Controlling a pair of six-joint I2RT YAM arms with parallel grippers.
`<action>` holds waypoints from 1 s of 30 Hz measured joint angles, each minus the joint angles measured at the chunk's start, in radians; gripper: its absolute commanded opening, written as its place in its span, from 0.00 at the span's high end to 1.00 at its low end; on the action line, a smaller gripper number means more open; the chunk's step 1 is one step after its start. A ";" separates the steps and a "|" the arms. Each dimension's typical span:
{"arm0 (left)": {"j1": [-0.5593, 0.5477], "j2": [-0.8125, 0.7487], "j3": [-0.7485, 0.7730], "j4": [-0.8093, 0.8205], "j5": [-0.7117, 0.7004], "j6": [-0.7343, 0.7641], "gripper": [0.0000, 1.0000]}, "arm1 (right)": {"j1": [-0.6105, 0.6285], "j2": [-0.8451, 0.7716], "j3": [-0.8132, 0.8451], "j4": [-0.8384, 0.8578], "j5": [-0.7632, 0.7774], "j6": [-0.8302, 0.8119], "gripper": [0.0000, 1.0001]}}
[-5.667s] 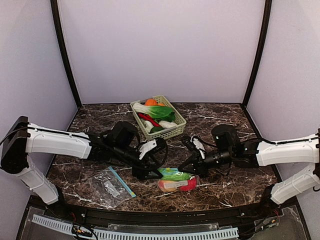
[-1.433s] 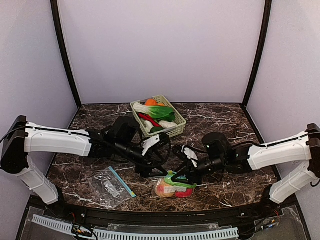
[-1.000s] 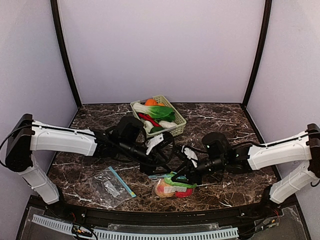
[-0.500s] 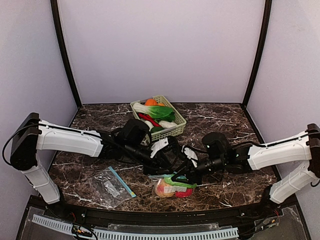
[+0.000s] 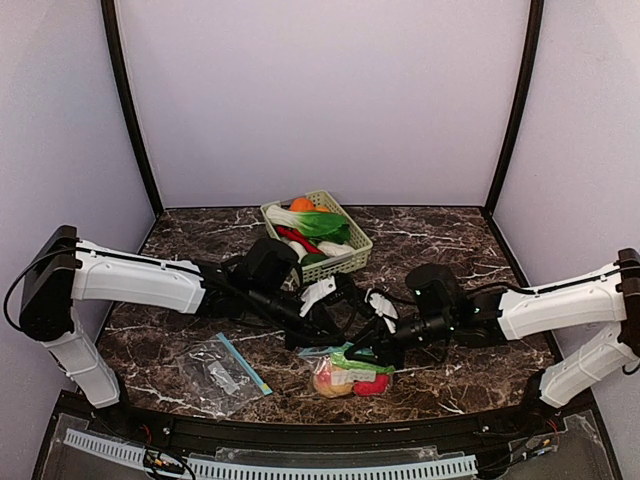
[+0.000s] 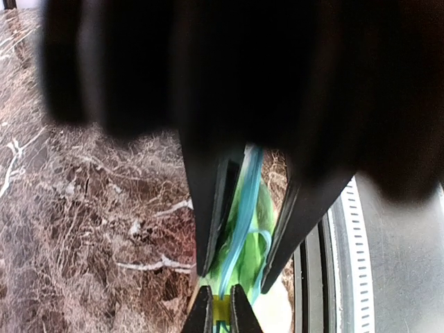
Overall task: Place the food in the zip-top bag and seal the zipper
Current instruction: Hold the zipper food storage bag at the center of the board.
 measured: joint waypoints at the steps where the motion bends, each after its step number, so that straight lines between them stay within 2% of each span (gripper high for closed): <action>1: 0.000 -0.003 0.000 -0.007 -0.004 0.001 0.99 | -0.001 -0.003 0.000 -0.002 0.003 0.001 1.00; 14: -0.006 -0.063 0.000 -0.100 -0.047 0.010 0.99 | -0.006 -0.048 -0.001 -0.009 0.016 0.017 0.99; 16: -0.006 -0.063 0.000 -0.100 -0.035 0.006 0.99 | -0.006 -0.049 -0.001 -0.010 0.008 0.024 0.88; 19: -0.006 -0.063 0.000 -0.109 -0.009 -0.008 0.99 | -0.008 -0.056 -0.001 -0.018 0.002 0.041 0.64; 22: -0.005 -0.063 -0.004 -0.108 0.017 -0.026 0.99 | -0.016 -0.067 0.000 -0.027 -0.002 0.046 0.54; 26: -0.005 -0.063 -0.012 -0.100 0.046 -0.052 0.99 | -0.022 -0.073 0.000 -0.013 -0.006 0.058 0.56; 30: -0.005 -0.063 -0.018 -0.085 0.066 -0.072 0.99 | -0.025 -0.055 0.008 0.007 -0.016 0.063 0.65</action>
